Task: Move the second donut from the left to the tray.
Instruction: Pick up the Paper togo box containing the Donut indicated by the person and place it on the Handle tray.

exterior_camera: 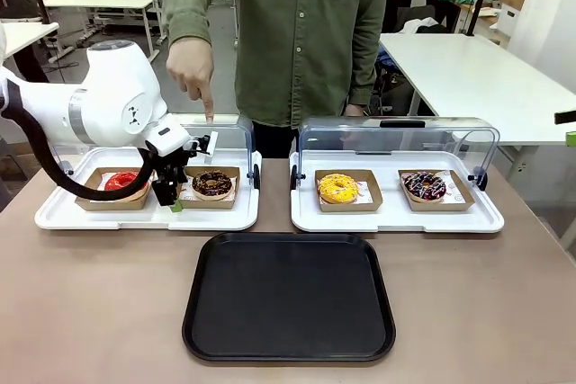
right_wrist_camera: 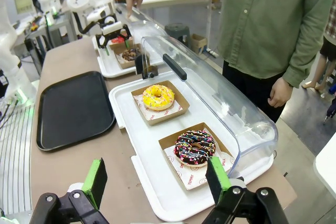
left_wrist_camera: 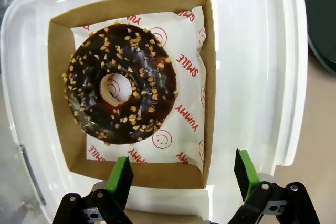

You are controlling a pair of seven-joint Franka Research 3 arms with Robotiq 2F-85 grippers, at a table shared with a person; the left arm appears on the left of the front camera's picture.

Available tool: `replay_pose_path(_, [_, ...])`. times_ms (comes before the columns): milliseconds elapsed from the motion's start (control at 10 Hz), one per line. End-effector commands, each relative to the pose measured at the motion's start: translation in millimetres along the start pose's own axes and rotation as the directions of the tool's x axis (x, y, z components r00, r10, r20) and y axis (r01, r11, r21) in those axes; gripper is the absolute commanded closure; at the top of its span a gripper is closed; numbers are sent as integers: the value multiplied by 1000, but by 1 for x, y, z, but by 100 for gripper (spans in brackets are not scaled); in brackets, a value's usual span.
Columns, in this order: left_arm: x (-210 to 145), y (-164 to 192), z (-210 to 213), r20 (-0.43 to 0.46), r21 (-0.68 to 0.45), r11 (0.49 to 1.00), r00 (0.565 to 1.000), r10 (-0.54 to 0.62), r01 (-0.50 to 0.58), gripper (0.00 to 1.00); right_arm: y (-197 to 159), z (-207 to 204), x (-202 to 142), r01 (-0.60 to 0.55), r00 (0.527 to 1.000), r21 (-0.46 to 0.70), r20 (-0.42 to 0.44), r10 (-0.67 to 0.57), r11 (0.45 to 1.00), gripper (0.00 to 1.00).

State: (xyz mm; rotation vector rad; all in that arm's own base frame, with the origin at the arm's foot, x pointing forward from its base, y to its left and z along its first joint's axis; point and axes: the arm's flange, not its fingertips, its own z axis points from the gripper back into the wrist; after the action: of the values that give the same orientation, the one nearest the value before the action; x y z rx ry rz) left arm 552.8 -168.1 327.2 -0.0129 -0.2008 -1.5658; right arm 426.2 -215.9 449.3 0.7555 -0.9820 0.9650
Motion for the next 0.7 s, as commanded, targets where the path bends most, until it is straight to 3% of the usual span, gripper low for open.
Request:
replay_pose_path(0, [1, 5, -4, -8, 1, 1000, 1000, 14, -14, 0, -1, 1, 3, -16, 1000, 0, 15, 16, 1000, 0])
replay_pose_path(100, [1, 5, -6, -8, -1, 1000, 1000, 12, -12, 0, -1, 1, 3, -16, 1000, 0, 15, 16, 1000, 0])
replay_pose_path(400, [2, 5, -5, -13, 2, 1000, 1000, 15, -15, 90, -1, 1, 3, -16, 1000, 0, 15, 16, 1000, 0])
replay_pose_path(500, [2, 4, -4, -15, -2, 1000, 1000, 13, -13, 100, -1, 1, 3, -16, 1000, 0, 15, 16, 1000, 0])
replay_pose_path(600, [2, 4, -3, -13, -3, 1000, 1000, 11, -11, 100, -1, 1, 3, -16, 1000, 0, 15, 16, 1000, 0])
